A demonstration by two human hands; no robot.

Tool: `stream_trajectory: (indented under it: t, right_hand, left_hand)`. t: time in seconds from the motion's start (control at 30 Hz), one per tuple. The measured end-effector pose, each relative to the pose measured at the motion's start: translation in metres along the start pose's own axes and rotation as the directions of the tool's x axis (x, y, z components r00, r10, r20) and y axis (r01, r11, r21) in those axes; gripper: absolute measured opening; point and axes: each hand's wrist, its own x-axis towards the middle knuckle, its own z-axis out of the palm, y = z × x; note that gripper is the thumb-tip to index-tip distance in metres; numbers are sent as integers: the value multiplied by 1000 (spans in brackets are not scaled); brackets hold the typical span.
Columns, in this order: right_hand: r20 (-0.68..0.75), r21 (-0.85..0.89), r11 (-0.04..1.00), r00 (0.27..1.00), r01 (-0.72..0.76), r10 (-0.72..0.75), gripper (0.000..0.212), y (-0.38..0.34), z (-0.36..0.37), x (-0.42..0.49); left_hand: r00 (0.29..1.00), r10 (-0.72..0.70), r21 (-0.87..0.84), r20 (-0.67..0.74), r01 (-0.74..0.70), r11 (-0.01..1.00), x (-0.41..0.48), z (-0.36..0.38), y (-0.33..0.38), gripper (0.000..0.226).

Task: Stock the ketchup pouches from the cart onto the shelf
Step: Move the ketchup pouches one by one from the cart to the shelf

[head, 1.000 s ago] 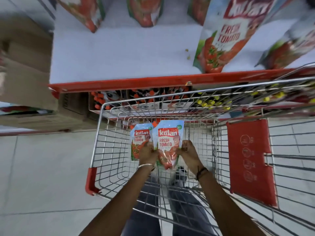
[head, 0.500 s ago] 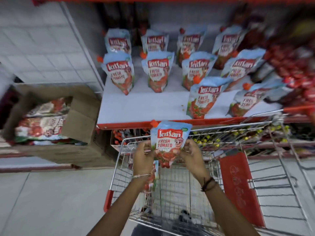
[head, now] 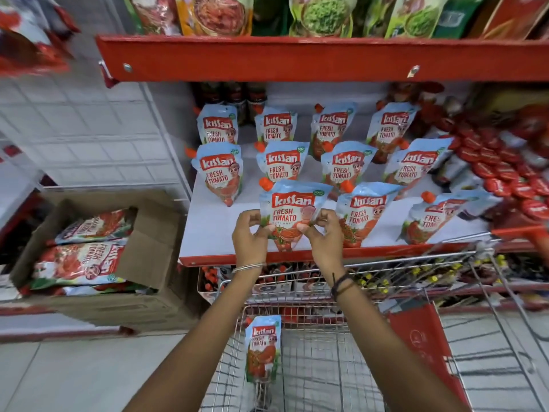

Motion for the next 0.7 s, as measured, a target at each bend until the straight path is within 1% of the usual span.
stream_trajectory:
  t: [0.1, 0.23, 0.53, 0.63, 0.7]
  right_hand:
    - [-16, -10, 1000, 1000, -13, 13, 26, 10, 7, 7]
    - [-13, -40, 999, 1000, -20, 20, 22, 20, 7, 12]
    - [-1, -88, 995, 999, -47, 47, 23, 36, 2, 11]
    - [18, -110, 992, 998, -61, 63, 25, 39, 1, 10]
    - [31, -125, 990, 997, -71, 76, 25, 40, 0, 7]
  left_hand:
    - [1000, -14, 7, -5, 15, 1000, 9, 5, -11, 31]
    - [999, -21, 15, 25, 21, 1000, 12, 10, -24, 30]
    - [997, -49, 57, 52, 46, 997, 3, 13, -38, 24]
    - [996, -61, 69, 62, 57, 996, 0, 10, -35, 26]
    - [992, -87, 57, 94, 82, 995, -3, 8, -33, 29]
